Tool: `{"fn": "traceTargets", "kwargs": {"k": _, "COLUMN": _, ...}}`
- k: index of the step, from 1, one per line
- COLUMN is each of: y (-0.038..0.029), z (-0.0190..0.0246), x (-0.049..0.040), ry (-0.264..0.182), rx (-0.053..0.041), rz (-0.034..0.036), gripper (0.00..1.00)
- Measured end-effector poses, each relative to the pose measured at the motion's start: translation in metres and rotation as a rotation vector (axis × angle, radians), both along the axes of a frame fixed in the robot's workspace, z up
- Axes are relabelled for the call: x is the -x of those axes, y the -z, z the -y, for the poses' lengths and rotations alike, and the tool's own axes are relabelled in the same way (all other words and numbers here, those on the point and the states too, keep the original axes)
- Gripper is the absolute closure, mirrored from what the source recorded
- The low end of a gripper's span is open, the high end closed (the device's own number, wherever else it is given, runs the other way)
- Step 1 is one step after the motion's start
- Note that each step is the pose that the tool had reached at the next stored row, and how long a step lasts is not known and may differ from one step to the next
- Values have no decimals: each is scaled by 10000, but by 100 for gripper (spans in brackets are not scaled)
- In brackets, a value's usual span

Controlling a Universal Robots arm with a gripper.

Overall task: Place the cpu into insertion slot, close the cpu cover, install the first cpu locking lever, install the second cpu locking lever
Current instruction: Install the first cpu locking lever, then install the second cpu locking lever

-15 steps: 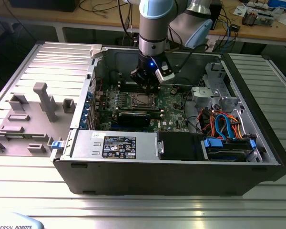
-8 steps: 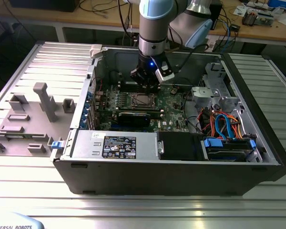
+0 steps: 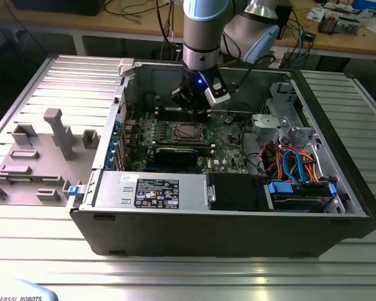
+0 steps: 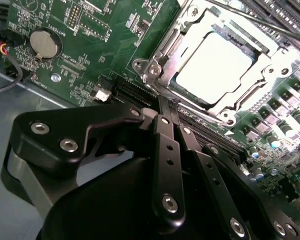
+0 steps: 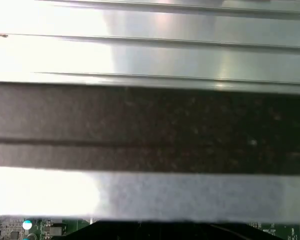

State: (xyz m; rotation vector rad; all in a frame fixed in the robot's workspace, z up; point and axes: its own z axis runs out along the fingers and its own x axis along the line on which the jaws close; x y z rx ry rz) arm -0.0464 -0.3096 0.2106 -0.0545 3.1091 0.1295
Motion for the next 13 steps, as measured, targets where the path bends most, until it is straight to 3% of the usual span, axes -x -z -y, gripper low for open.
{"fn": "traceTargets", "kwargs": {"k": 3, "y": 1, "z": 34, "x": 1, "ry": 11, "rx": 30, "rz": 1, "gripper": 89}}
{"fn": "traceTargets", "kwargs": {"k": 13, "y": 1, "z": 38, "x": 0, "ry": 25, "rx": 32, "rz": 1, "gripper": 89}}
